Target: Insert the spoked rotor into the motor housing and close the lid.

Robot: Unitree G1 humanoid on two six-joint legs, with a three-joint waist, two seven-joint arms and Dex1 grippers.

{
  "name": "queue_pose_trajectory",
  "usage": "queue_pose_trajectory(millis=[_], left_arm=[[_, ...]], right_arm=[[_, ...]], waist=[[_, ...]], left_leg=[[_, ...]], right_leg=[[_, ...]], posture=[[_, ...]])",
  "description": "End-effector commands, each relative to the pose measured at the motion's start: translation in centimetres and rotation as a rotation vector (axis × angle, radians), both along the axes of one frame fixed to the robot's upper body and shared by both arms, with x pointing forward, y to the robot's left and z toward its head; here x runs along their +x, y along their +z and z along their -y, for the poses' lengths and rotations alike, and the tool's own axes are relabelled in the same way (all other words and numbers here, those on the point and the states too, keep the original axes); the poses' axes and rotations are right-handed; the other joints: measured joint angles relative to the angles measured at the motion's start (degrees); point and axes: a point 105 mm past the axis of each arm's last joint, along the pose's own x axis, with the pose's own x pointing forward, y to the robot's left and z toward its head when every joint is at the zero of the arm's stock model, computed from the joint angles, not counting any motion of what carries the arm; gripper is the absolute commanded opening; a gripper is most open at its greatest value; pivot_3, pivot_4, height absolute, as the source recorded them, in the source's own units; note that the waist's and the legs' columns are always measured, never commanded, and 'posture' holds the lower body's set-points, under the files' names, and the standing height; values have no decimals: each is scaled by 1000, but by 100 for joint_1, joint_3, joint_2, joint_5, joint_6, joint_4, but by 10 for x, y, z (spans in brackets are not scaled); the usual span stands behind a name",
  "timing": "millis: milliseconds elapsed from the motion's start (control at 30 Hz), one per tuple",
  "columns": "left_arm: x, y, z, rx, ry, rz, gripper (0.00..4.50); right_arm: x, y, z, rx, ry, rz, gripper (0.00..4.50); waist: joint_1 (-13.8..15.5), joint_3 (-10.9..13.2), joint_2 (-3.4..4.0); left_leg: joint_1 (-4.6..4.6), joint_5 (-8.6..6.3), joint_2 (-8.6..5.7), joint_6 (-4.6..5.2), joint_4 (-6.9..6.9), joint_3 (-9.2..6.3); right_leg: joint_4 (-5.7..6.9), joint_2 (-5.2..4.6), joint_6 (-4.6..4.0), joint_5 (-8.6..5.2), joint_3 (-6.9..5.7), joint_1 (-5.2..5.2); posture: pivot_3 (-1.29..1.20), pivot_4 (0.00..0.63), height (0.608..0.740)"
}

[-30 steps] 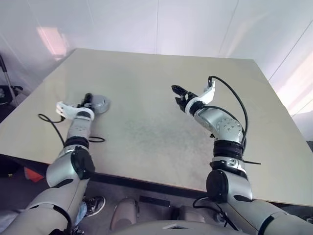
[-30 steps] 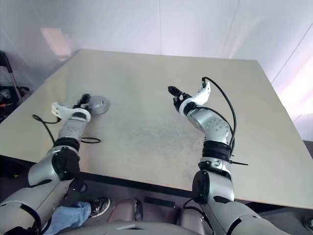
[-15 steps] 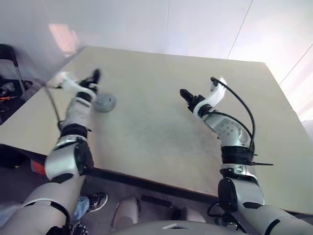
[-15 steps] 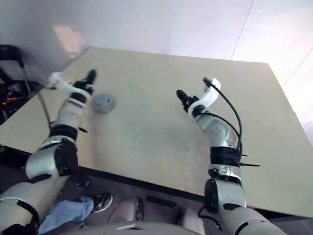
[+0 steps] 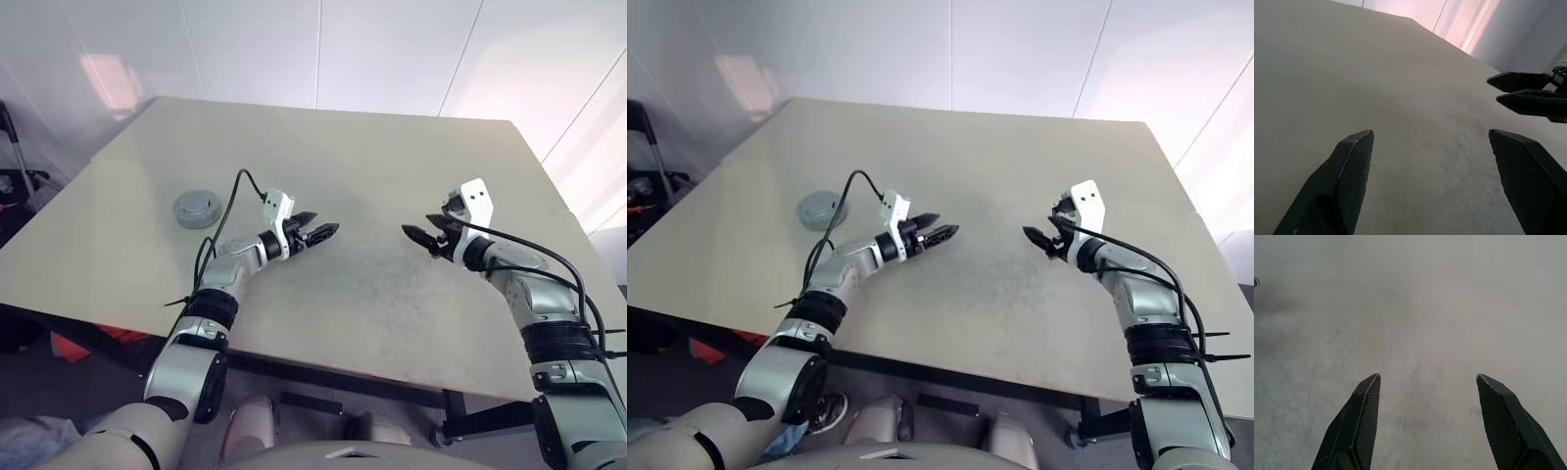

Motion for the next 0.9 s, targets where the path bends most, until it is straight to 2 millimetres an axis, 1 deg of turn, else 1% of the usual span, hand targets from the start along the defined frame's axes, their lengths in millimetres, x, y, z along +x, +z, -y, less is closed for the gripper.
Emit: queue_pose_trajectory(millis=[33,200,433,567,767,900], left_arm=[[4,18,-2,-5,21,76,4014],[2,11,-2,7,23,66,4014],[4,12,-2,0,41,67,4014],[4,13,-2,-19,34,53,4014],[3,8,0,1,38,42,4014],[6,6,-1,11,56,39,4014]], right_arm=[[8,19,-4,-4,10,83,3519],[11,14,-10,-33,16,82,3519],[12,13,-11,-42,16,84,3519],[13,17,-6,-57,1,95,3519],[12,11,4,-90,-38,88,3519],[14,14,3,-86,-57,98,3519]], waist=[[-9,0,0],[-8,0,0],[-7,0,1],[-8,0,1],[-8,0,1],[-12,0,0]], left_leg=[[5,-2,0,6,4,1],[42,-5,-1,15,4,2],[43,-7,-1,19,4,2],[43,-7,-1,20,4,2],[44,-8,-1,21,4,2],[44,-8,-1,21,4,2]], right_leg=[[0,-2,-1,1,0,7],[-4,-5,-2,1,-1,56],[-5,-5,-2,2,-1,59],[-6,-5,-1,2,-1,59],[-7,-5,-1,2,-1,59],[-8,-5,-1,2,-1,59]], posture=[[0,0,740],[0,0,740],[0,0,740],[0,0,740],[0,0,740],[0,0,740]])
